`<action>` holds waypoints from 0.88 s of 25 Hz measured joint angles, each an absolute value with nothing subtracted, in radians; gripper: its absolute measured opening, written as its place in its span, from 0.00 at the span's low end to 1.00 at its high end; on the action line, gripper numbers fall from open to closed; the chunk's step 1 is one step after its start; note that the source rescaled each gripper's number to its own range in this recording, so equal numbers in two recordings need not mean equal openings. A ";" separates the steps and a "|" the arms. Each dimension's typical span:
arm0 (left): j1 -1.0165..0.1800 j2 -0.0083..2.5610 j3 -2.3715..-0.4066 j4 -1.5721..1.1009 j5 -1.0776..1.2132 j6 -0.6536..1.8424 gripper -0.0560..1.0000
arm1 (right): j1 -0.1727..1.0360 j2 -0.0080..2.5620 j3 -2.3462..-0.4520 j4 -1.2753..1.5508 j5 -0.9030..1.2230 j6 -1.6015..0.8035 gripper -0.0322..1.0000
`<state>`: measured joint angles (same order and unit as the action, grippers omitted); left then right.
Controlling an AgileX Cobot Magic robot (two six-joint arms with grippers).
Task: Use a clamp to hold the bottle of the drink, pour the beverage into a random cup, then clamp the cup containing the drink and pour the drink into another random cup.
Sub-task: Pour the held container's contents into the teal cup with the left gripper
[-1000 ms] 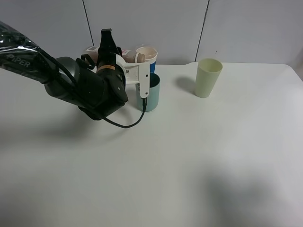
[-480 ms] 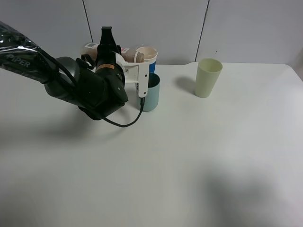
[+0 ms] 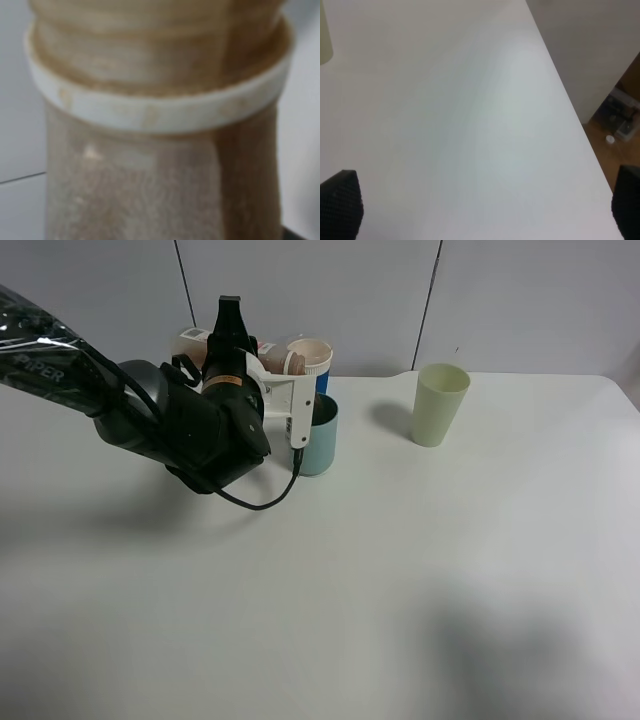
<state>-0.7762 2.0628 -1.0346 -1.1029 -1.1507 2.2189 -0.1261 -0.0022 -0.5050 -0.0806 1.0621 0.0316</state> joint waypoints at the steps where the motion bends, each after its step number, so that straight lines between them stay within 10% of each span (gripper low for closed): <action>1: -0.776 2.063 -1.035 -1.103 -1.151 2.223 0.09 | -0.126 -0.002 -0.505 -0.081 1.062 0.032 1.00; 22: -0.776 2.063 -1.035 -1.072 -1.182 2.258 0.09 | -0.126 -0.002 -0.505 -0.083 1.062 0.032 1.00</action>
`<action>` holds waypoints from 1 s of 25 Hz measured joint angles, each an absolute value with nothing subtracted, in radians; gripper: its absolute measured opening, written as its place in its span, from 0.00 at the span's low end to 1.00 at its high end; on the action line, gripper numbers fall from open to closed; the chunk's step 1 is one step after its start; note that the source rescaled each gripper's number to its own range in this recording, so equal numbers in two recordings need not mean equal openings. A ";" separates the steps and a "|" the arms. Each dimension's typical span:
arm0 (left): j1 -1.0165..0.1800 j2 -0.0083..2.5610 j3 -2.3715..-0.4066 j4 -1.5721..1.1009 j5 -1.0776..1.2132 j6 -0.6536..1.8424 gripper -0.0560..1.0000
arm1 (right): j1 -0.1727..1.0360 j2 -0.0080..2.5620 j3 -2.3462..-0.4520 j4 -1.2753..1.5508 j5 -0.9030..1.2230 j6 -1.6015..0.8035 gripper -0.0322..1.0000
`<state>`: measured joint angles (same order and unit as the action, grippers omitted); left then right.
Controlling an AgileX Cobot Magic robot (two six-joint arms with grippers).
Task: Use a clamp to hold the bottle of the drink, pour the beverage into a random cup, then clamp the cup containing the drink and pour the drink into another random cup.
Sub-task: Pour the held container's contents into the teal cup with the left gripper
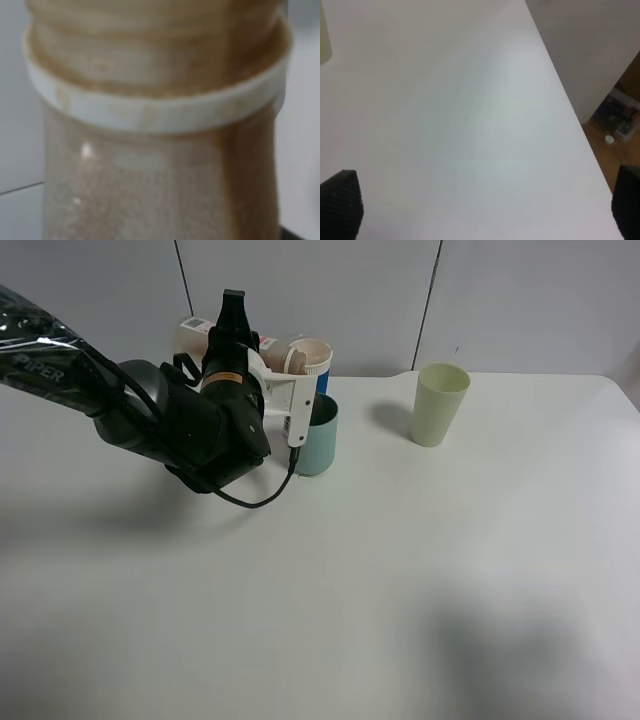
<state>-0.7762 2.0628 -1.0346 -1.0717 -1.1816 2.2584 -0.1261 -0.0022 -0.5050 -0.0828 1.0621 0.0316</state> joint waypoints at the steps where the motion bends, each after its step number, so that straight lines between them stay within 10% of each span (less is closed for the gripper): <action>1: -0.776 2.063 -1.035 -1.072 -1.182 2.258 0.09 | -0.126 -0.002 -0.505 -0.083 1.062 0.032 1.00; 25: -0.776 2.063 -1.035 -1.026 -1.202 2.297 0.09 | -0.126 -0.002 -0.505 -0.083 1.062 0.032 1.00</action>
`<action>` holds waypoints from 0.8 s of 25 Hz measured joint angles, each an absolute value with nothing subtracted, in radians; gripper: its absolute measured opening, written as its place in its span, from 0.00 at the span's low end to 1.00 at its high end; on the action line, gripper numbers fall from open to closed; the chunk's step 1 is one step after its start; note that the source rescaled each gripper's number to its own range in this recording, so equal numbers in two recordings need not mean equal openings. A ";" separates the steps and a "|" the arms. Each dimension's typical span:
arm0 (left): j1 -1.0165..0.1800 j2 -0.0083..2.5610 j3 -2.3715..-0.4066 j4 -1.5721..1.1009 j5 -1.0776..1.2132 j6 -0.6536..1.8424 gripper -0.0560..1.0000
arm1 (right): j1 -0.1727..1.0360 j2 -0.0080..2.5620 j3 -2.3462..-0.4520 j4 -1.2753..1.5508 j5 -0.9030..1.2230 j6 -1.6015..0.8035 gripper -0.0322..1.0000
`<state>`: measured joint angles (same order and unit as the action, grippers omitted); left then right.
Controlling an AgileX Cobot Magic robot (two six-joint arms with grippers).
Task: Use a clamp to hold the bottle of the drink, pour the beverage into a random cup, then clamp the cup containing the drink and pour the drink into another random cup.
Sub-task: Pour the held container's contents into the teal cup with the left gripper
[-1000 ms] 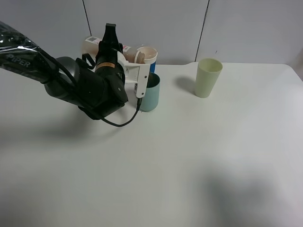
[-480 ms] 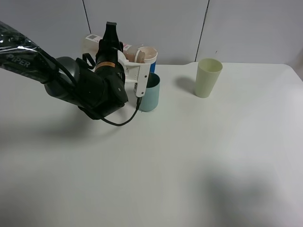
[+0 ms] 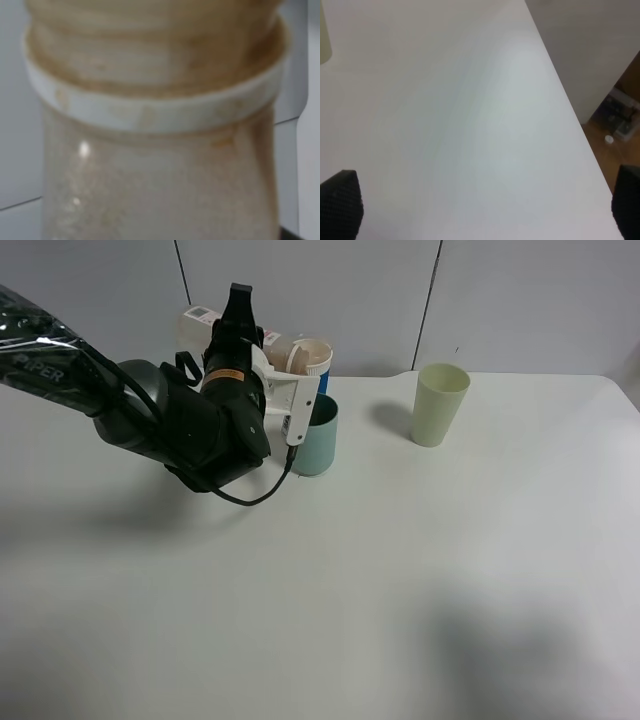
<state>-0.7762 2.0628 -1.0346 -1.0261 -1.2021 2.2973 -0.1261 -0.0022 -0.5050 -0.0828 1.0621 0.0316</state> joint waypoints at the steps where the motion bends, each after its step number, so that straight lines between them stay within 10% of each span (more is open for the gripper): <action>1: -0.776 2.063 -1.035 -1.025 -1.202 2.300 0.09 | -0.126 -0.002 -0.505 -0.083 1.062 0.032 1.00; 20: -0.776 2.063 -1.035 -0.986 -1.202 2.348 0.09 | -0.126 -0.002 -0.505 -0.083 1.062 0.032 1.00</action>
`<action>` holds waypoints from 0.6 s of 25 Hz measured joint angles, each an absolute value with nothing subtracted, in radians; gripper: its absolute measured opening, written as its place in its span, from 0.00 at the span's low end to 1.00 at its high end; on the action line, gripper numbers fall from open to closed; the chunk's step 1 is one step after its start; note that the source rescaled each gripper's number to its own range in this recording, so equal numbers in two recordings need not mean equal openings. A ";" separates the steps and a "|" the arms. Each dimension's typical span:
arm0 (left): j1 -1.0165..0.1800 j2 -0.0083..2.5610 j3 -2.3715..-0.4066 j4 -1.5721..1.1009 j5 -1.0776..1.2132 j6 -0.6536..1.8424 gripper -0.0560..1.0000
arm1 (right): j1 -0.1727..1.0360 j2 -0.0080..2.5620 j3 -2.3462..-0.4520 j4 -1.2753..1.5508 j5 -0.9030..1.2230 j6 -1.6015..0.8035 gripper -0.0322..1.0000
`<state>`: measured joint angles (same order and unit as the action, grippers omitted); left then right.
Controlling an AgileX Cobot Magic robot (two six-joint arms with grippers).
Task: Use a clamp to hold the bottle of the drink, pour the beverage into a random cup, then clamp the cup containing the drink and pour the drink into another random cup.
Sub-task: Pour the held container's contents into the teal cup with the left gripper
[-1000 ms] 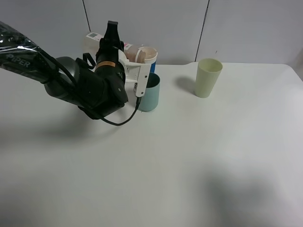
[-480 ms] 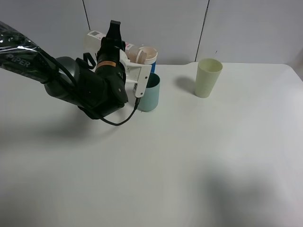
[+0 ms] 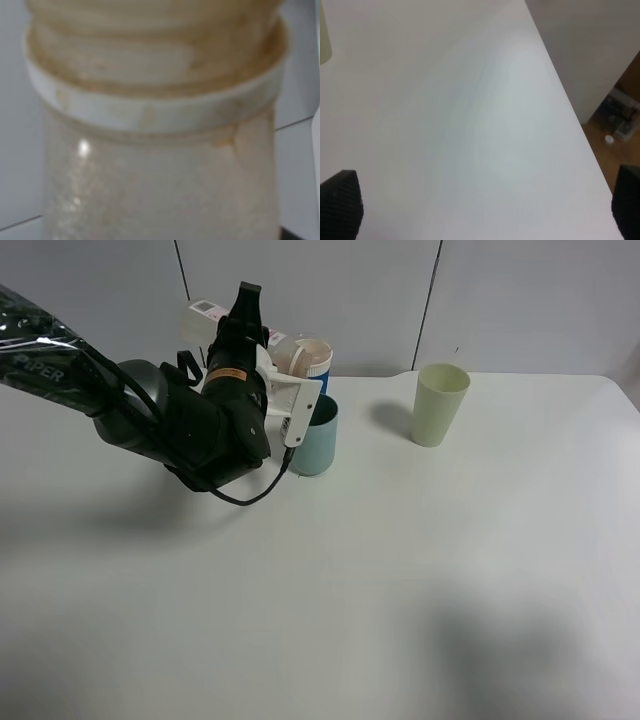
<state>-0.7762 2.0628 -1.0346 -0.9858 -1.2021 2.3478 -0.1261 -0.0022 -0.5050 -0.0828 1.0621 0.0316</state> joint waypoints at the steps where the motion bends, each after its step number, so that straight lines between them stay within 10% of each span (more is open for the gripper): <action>1: -0.776 2.063 -1.035 -0.977 -1.202 2.352 0.09 | -0.126 -0.002 -0.505 -0.083 1.062 0.032 1.00; 15: -0.776 2.063 -1.035 -0.866 -1.203 2.438 0.09 | -0.126 -0.002 -0.505 -0.083 1.062 0.032 1.00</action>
<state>-0.7762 2.0628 -1.0346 -0.8660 -1.2028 2.4384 -0.1261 -0.0022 -0.5050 -0.0828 1.0621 0.0316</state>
